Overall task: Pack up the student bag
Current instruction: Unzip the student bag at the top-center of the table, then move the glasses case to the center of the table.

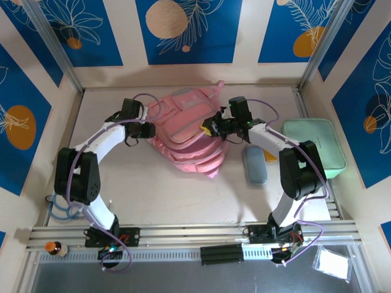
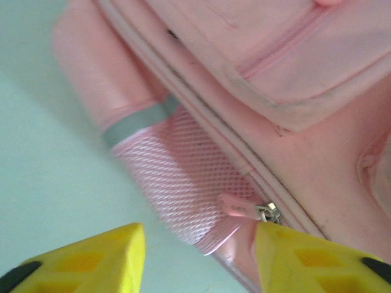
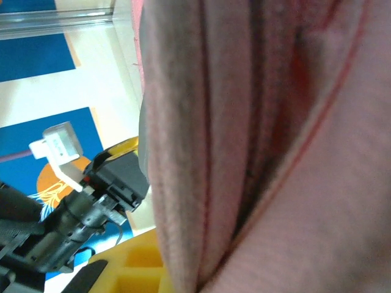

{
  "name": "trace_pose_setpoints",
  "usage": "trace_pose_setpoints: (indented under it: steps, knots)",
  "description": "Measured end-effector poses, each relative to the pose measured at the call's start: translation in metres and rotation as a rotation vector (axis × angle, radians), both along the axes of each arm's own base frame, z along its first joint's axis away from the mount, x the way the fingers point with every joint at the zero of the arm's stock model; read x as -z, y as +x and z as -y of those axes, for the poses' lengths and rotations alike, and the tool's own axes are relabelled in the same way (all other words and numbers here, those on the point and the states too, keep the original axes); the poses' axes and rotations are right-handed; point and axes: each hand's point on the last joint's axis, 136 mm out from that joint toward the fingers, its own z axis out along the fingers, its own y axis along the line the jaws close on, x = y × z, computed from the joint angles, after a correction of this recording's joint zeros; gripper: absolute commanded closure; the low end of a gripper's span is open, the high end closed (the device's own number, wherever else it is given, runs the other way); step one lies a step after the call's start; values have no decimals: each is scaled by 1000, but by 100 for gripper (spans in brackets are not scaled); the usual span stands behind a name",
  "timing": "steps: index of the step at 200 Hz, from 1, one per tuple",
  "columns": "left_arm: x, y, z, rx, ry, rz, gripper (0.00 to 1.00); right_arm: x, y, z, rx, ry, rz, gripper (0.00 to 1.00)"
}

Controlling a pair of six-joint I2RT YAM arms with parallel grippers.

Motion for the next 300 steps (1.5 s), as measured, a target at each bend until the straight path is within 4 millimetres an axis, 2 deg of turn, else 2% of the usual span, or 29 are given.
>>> trace_pose_setpoints:
  steps: [27, 37, 46, 59, 88, 101, 113, 130, 145, 158, 183, 206, 234, 260, 280, 300]
  knots:
    - [-16, -4, -19, -89, 13, 47, 41, 15, 2, -23, -31, -26, -15, 91]
    - [-22, -6, -23, -110, 11, 62, 39, 21, 1, -32, -47, -32, -23, 87]
    - [-26, -7, -25, -127, 3, 70, 37, 26, 0, -39, -60, -38, -29, 81]
    - [-33, -11, -26, -143, -14, 82, 31, 31, -4, -45, -90, -55, -31, 63]
    - [-47, -17, -26, -163, -45, 113, 22, 35, -17, -41, -135, -155, 0, 40]
    - [-54, -18, -24, -161, -64, 126, 17, 31, -24, -28, -138, -239, 36, 36]
    - [-59, -19, -21, -153, -87, 134, 12, 19, -28, -11, -123, -321, 98, 32]
    - [-66, -20, -13, -119, -120, 148, 8, 3, -35, 23, -68, -454, 184, 28]
    - [-72, -20, -4, -83, -156, 160, 5, 2, -43, 59, -16, -576, 207, 24]
    - [-74, -21, 4, -51, -178, 162, 3, 16, -50, 96, 37, -701, 174, 18]
    - [-77, -24, 17, 0, -203, 161, 1, 63, -77, 168, 100, -959, 2, 7]
    - [-80, -25, 25, 32, -217, 168, 0, 91, -105, 205, 86, -1106, -125, 5]
    - [-83, -25, 30, 49, -232, 171, 0, 109, -117, 225, 87, -1152, -219, 5]
    - [-83, -23, 33, 57, -241, 168, 0, 123, -117, 228, 73, -1162, -259, 9]
    - [-82, -22, 35, 63, -247, 161, 0, 126, -113, 219, 41, -1162, -250, 13]
    - [-80, -23, 38, 72, -256, 153, 0, 124, -102, 196, -5, -1146, -206, 14]
